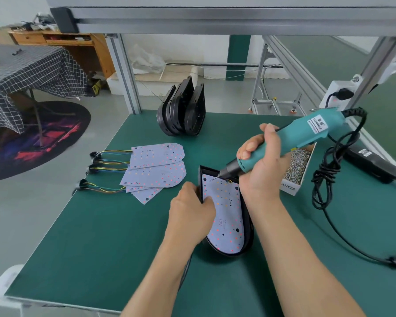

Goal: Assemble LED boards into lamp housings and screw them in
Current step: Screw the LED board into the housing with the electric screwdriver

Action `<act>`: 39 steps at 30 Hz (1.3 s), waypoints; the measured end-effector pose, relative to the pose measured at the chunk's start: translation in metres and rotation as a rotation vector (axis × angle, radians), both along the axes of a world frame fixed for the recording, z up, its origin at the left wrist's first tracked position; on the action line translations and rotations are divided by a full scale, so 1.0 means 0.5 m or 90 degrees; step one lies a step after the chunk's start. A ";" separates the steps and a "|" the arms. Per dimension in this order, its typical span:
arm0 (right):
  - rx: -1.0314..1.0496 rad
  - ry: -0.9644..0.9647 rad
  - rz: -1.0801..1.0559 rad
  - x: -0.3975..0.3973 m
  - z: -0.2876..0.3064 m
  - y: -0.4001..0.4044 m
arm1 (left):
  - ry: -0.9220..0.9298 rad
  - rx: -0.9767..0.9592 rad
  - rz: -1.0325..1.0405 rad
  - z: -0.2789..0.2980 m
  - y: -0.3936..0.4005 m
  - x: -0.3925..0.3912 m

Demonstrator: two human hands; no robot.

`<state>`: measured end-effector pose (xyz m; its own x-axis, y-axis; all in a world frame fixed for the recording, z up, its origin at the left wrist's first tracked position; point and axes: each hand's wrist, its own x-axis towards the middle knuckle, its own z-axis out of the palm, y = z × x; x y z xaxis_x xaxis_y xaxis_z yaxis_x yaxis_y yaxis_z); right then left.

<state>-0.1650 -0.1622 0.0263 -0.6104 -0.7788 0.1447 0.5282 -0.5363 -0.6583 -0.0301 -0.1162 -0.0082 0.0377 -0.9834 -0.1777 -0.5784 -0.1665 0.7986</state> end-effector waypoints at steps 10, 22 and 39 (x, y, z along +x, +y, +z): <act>-0.001 0.019 0.012 0.016 -0.011 -0.003 | 0.003 -0.026 -0.009 0.008 0.003 -0.003; 0.002 0.048 0.017 0.020 -0.009 0.005 | -0.021 -0.032 0.008 0.009 0.004 -0.010; -0.004 0.125 0.006 0.036 -0.002 0.008 | -0.025 -0.056 0.028 0.006 0.009 -0.013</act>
<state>-0.1472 -0.1582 0.0255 -0.5630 -0.7829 0.2649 0.3947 -0.5363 -0.7461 -0.0365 -0.1119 -0.0051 0.0861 -0.9924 -0.0878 -0.6032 -0.1221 0.7882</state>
